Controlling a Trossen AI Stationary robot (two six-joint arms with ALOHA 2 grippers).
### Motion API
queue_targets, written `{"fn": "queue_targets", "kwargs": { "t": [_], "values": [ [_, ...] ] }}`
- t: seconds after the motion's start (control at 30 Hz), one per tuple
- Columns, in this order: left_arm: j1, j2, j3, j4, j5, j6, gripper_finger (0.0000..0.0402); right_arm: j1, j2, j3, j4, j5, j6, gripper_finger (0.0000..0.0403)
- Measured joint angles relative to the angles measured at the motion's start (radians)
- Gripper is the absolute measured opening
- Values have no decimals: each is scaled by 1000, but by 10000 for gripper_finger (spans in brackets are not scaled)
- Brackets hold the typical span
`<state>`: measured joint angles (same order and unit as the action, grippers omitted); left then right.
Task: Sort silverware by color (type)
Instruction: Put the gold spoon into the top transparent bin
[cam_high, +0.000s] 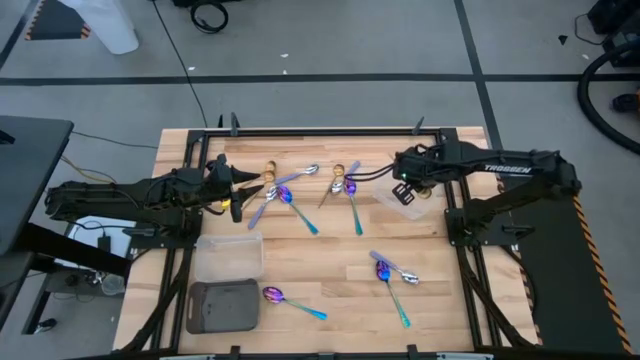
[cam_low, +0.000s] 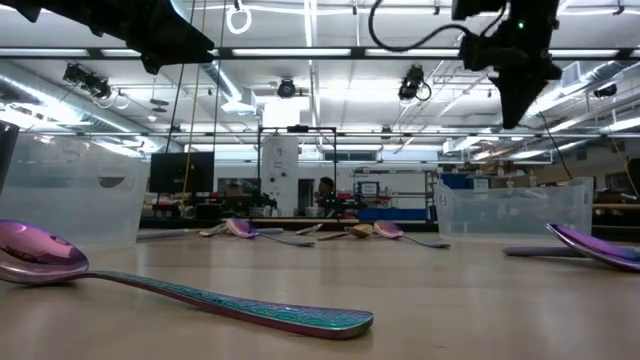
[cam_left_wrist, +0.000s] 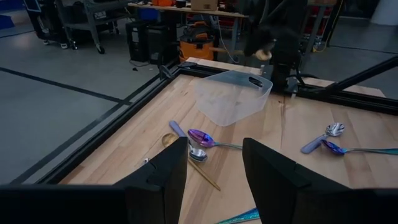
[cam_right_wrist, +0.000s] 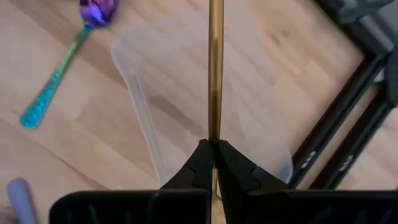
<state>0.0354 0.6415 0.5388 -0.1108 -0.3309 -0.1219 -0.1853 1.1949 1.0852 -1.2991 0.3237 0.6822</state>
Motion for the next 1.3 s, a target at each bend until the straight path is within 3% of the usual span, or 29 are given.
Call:
{"fn": "queue_targets", "kwargs": {
  "t": [0.37,1.3],
  "values": [
    [0,0,0,0,0,0,162,-67,-60,-218,190,-32,9,15],
    [0,0,0,0,0,1,162,-176,-62,-478,509,-100,-41,15]
  ]
}}
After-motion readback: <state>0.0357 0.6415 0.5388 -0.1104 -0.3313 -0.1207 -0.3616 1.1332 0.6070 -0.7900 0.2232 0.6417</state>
